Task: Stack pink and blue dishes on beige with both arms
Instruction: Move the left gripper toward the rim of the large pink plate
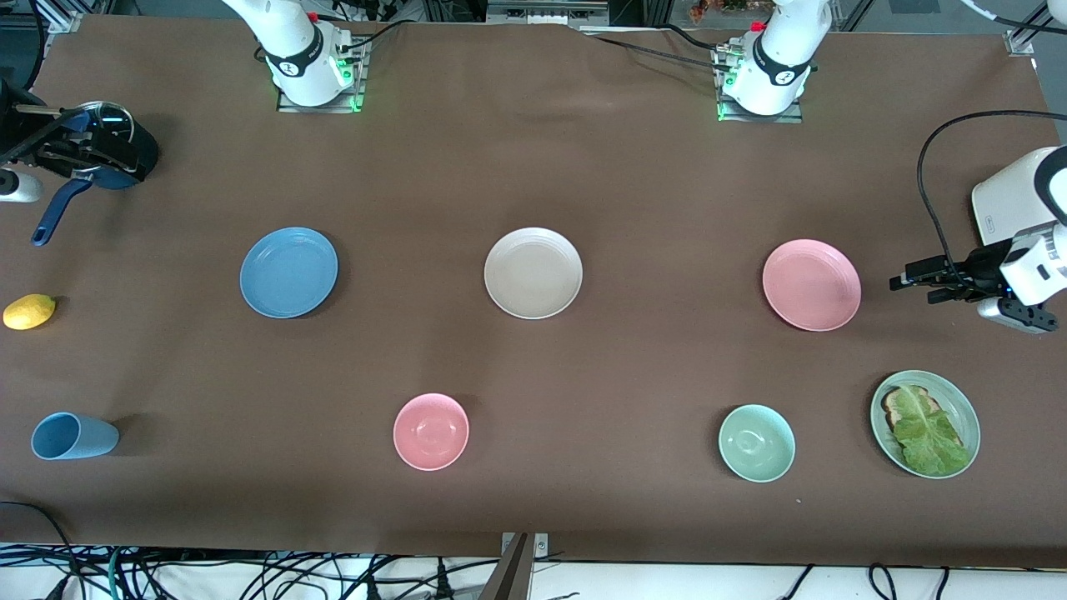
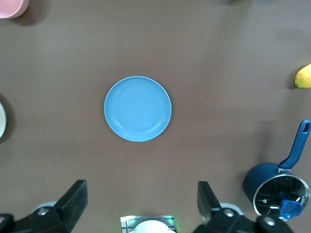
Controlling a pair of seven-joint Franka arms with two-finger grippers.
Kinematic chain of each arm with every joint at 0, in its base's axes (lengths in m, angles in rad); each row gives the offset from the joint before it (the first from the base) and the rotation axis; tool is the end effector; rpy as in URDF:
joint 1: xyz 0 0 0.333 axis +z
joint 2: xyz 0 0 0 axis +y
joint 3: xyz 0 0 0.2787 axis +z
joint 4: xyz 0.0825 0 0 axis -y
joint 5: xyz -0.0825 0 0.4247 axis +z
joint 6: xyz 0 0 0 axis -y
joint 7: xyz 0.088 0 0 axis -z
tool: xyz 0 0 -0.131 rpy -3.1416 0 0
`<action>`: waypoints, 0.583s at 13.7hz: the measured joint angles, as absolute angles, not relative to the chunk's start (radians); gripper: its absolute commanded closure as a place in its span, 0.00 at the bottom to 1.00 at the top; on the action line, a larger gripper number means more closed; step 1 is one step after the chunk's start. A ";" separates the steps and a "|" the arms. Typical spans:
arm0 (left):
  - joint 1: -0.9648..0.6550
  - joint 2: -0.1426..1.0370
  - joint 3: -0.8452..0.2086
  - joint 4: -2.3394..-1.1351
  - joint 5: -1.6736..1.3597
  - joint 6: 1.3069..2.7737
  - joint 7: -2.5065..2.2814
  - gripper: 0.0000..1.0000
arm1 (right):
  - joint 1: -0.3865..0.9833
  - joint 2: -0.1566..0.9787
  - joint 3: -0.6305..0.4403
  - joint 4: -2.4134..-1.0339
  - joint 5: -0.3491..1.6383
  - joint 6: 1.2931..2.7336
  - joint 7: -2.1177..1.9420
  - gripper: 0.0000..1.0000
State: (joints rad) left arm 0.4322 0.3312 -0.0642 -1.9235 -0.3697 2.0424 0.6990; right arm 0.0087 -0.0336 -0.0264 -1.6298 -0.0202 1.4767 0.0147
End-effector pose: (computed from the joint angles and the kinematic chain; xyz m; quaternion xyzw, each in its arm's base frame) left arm 0.5809 0.1941 0.2237 0.9789 -0.0612 -0.0065 0.1947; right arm 0.5714 -0.0131 0.5455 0.9980 -0.0165 -0.0597 0.0096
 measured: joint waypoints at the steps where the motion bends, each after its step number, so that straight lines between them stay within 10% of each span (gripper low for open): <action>1: 0.442 0.351 -0.064 -1.926 -0.386 2.055 0.722 0.00 | 0.009 -0.034 -0.026 -1.630 -0.020 1.477 0.015 0.00; 8: 0.457 0.446 -0.065 -1.928 -0.480 2.125 0.795 0.00 | 0.009 -0.034 -0.027 -1.630 -0.020 1.476 0.015 0.00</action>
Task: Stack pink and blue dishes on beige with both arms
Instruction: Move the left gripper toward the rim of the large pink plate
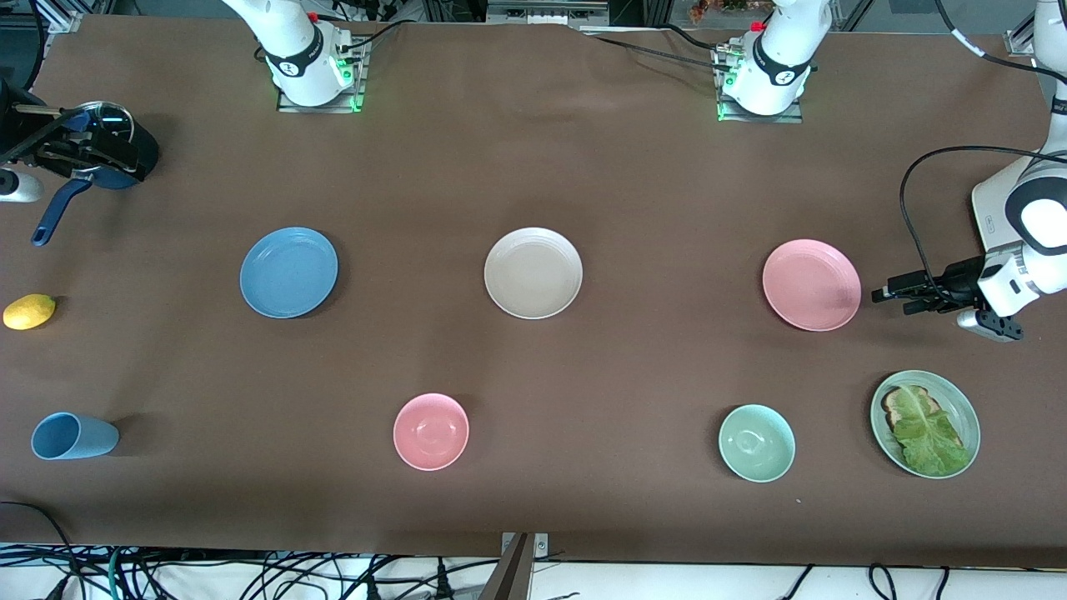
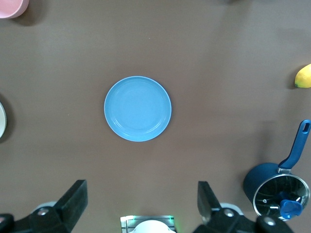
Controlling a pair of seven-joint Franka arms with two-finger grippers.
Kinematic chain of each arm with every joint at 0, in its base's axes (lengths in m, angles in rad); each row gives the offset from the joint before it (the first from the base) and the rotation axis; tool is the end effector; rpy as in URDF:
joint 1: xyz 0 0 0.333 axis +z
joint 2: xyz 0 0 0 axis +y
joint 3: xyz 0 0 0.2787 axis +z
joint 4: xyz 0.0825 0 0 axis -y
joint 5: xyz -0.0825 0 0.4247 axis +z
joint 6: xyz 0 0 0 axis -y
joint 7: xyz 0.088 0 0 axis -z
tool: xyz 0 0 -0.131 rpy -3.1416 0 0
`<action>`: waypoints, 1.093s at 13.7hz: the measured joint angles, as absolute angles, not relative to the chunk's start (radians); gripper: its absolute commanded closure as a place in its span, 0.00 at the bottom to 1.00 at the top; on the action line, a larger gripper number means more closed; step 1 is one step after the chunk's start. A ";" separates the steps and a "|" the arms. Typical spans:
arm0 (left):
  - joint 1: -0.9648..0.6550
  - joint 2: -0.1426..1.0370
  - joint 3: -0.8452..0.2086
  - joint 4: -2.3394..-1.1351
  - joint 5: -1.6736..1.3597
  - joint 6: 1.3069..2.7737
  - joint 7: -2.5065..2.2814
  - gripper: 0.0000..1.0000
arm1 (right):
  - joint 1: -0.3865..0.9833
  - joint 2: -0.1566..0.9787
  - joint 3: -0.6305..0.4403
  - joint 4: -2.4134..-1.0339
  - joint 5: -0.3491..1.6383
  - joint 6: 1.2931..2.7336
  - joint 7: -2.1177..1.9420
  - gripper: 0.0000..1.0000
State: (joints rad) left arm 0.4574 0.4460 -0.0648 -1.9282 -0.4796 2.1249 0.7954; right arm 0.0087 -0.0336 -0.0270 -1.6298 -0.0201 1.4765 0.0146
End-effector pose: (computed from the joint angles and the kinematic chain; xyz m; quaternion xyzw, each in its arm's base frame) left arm 0.5732 0.2037 0.1583 0.9714 -0.0448 0.0103 0.2329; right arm 0.5713 -0.0134 0.5454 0.9980 -0.0167 -0.0598 0.0095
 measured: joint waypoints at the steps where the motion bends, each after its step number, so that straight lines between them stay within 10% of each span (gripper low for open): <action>1: 0.457 0.462 -0.065 -1.928 -0.501 2.140 0.819 0.00 | 0.009 -0.034 -0.027 -1.630 -0.020 1.476 0.015 0.00; 15: 0.449 0.523 -0.068 -1.929 -0.538 2.215 0.871 0.00 | 0.007 -0.033 -0.034 -1.630 -0.020 1.475 0.001 0.00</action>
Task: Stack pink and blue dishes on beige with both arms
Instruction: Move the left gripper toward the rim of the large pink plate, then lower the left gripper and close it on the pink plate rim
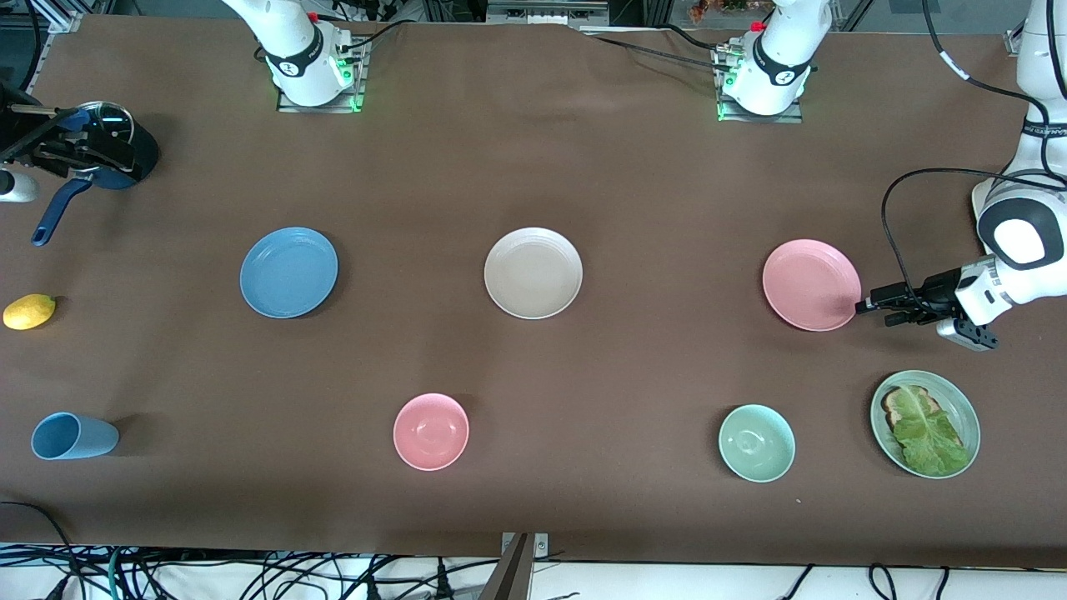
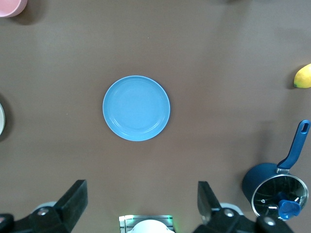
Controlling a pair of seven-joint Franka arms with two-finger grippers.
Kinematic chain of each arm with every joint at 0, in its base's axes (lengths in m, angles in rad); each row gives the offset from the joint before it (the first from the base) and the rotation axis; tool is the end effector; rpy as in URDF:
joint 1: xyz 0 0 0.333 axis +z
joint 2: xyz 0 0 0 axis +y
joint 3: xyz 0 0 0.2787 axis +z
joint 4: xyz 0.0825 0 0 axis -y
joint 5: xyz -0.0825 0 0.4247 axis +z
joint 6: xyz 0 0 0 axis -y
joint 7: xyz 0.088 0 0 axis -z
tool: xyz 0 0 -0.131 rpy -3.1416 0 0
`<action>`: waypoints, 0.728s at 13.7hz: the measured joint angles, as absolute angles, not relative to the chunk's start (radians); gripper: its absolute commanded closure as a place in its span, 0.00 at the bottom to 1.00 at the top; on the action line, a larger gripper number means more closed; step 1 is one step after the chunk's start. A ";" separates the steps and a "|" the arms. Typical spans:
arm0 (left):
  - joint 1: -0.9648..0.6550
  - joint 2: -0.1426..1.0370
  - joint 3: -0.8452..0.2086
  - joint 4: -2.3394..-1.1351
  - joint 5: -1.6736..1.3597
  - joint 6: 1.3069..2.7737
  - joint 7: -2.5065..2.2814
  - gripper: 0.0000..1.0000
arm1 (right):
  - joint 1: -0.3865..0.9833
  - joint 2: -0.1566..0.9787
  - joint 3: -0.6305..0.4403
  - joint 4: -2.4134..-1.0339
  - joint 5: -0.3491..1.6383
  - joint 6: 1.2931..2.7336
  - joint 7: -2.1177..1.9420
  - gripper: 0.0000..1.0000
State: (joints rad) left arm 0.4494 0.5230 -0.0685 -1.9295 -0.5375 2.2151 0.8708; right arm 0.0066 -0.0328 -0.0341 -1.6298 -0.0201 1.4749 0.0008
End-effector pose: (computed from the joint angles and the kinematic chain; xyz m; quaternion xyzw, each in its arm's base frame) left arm 0.5725 0.1986 0.1162 0.9697 -0.0509 0.0285 0.2372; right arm 0.5711 -0.0187 0.5449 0.9980 -0.0144 -0.0611 0.0087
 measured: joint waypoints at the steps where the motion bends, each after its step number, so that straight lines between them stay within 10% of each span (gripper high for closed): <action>1: 0.448 0.531 -0.068 -1.934 -0.538 2.240 0.871 0.00 | 0.007 -0.033 -0.034 -1.630 -0.020 1.475 0.000 0.00; 10: 0.415 0.418 -0.045 -2.133 -0.538 2.366 0.874 0.00 | 0.005 -0.032 -0.050 -1.630 -0.019 1.474 -0.002 0.00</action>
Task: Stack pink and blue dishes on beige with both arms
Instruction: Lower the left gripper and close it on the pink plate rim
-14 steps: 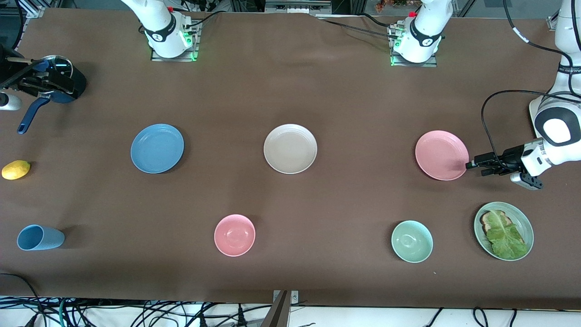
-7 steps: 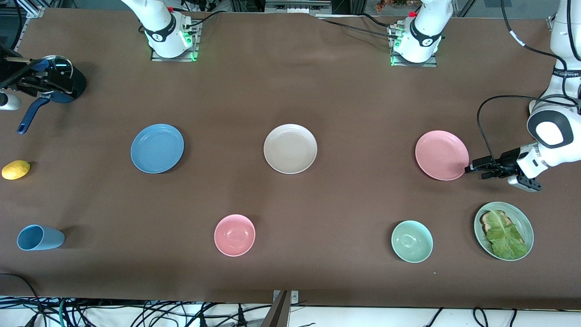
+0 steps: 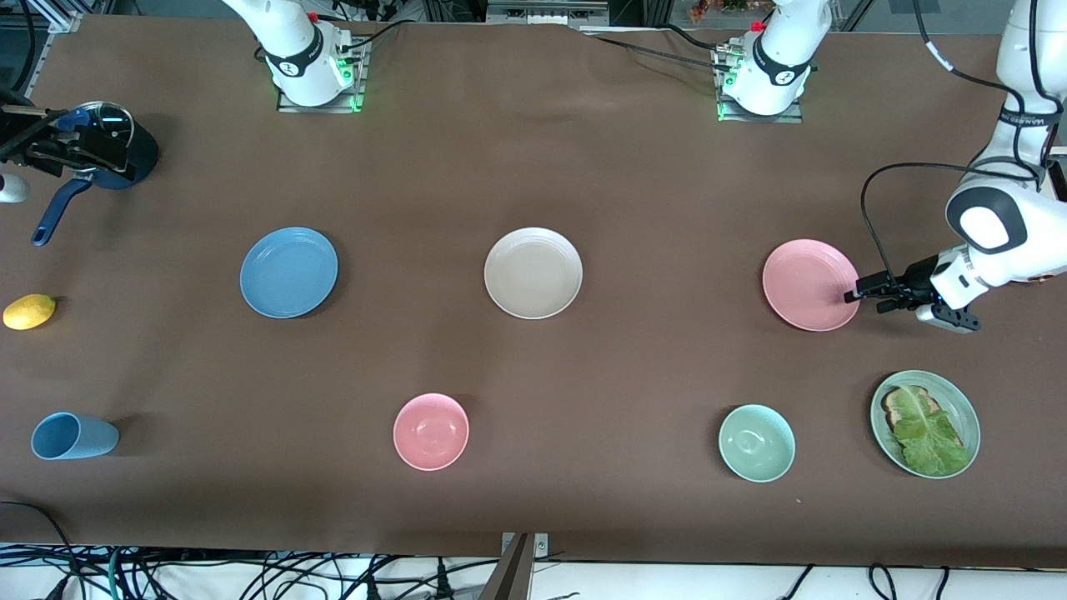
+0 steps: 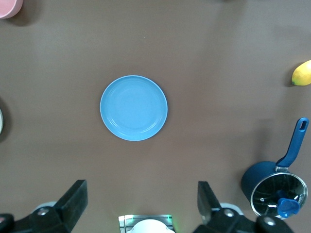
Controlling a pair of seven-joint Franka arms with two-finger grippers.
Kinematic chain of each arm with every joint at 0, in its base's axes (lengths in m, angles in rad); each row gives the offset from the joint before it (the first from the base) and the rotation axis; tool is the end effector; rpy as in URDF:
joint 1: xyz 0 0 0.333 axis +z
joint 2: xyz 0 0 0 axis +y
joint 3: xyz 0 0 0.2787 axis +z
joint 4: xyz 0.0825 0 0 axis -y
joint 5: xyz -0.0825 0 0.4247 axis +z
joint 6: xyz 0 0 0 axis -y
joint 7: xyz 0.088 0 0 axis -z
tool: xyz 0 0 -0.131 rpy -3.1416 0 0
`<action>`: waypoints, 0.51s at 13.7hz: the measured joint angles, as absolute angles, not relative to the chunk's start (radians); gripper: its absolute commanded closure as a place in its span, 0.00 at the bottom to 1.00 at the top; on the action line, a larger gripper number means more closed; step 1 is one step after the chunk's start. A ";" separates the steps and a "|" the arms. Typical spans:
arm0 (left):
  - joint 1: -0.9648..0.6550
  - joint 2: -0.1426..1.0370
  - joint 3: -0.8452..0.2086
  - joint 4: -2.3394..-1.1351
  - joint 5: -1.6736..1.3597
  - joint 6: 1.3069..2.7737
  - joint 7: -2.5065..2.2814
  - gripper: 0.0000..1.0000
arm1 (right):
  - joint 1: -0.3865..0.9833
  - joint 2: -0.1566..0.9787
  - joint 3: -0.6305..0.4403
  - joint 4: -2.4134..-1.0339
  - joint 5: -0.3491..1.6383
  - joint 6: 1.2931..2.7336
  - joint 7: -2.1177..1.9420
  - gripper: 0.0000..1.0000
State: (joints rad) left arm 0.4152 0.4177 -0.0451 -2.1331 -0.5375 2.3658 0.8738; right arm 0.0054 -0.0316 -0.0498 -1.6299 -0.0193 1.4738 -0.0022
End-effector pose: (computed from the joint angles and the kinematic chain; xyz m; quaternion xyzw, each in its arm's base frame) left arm 0.5277 0.1867 0.1054 0.9794 -0.0383 0.0294 0.1962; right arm 0.5708 -0.0284 0.5440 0.9978 -0.0213 -0.0624 0.0074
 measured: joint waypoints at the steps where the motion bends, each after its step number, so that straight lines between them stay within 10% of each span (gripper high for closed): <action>1: 0.415 0.392 -0.043 -2.155 -0.538 2.366 0.874 0.00 | 0.005 -0.031 -0.050 -1.630 -0.019 1.474 -0.002 0.00; 7: 0.414 0.337 -0.034 -2.246 -0.538 2.422 0.893 0.00 | 0.005 -0.031 -0.056 -1.630 -0.019 1.473 -0.003 0.00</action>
State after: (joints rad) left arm 0.4142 0.3370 -0.0341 -2.2461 -0.5375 2.4216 0.8927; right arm 0.0050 -0.0312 -0.0564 -1.6299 -0.0190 1.4734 -0.0031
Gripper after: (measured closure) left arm 0.000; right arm 0.000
